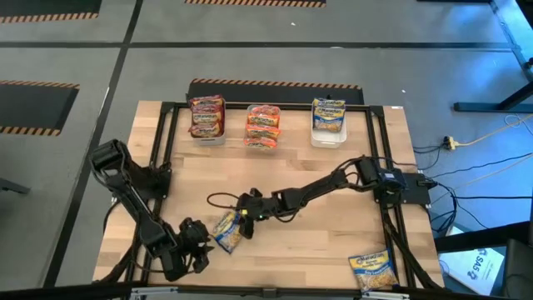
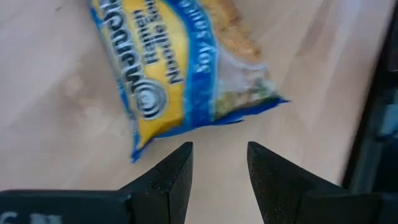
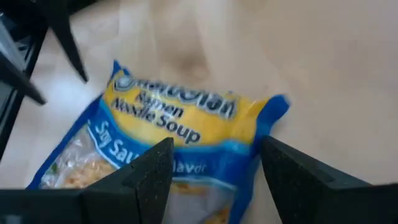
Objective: Sort Maruchan noodles
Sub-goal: Put the left blue noodle into the white bin
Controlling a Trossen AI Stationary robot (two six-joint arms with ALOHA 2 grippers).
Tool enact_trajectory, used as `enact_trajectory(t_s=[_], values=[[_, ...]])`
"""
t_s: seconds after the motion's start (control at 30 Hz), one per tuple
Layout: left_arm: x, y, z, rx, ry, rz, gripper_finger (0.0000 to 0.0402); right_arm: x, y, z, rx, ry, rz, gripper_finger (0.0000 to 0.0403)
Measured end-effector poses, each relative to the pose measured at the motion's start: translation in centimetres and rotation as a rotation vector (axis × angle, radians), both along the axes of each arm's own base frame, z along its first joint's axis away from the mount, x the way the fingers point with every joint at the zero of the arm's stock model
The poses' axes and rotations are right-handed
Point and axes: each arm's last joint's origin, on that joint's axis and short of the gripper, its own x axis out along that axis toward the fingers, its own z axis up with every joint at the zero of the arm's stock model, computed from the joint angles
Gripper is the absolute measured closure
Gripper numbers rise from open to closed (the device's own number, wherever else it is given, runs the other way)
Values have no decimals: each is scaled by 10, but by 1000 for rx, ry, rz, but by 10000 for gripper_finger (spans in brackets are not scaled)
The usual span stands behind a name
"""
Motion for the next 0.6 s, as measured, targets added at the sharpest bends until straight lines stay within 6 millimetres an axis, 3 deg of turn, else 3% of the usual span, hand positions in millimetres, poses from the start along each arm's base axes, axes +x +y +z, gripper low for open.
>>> enact_trajectory(t_s=[0.23,0.6], values=[[0,-1,-6,11,31,-9,255,3,2,-14,62,3,3,199],[0,0,-6,33,30,-27,255,5,2,-13,8,-35,21,389]])
